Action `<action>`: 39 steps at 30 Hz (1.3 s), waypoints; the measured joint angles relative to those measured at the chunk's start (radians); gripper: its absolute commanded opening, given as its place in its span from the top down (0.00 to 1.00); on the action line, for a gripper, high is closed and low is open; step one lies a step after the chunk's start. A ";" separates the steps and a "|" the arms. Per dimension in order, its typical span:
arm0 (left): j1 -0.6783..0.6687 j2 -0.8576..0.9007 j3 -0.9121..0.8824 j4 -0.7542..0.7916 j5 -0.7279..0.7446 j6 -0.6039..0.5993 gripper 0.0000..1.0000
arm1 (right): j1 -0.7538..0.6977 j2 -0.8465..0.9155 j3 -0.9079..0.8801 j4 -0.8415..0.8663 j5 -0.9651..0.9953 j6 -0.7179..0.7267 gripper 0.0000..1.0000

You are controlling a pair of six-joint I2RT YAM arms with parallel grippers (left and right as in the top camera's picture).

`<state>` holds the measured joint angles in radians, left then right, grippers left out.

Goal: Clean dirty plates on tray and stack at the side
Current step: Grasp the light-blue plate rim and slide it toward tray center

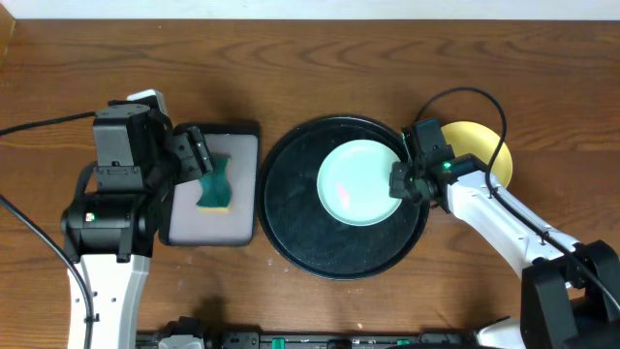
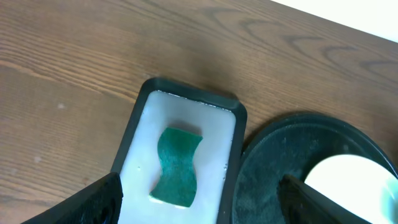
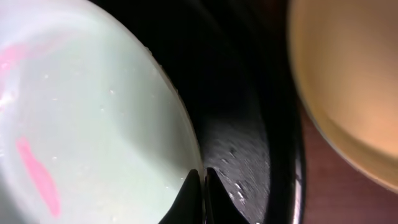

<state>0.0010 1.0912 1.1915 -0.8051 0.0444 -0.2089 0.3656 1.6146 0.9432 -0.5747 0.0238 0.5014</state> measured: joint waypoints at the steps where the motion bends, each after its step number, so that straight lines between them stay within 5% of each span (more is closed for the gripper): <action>1: 0.000 0.000 0.000 0.000 0.000 0.000 0.20 | 0.001 0.000 0.000 -0.007 0.011 0.020 0.99; 19: 0.000 0.000 0.000 0.000 0.000 0.000 0.20 | 0.031 0.000 0.000 -0.070 0.042 0.174 0.96; 20: 0.000 0.000 0.000 0.000 0.000 0.000 0.20 | 0.034 0.000 0.000 -0.064 0.044 0.177 0.89; 22: 0.000 0.000 0.000 0.000 0.000 0.000 0.20 | 0.034 0.000 0.000 -0.055 0.048 0.186 0.52; 24: 0.000 0.000 0.000 0.000 0.000 0.000 0.20 | 0.034 0.000 0.000 -0.046 0.048 0.176 0.43; 39: 0.000 0.000 0.000 0.000 0.000 0.000 0.20 | 0.034 0.000 -0.002 0.045 0.087 -0.181 0.60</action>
<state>0.0010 1.0912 1.1915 -0.8051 0.0444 -0.2089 0.3996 1.6146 0.9413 -0.5293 0.1108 0.3202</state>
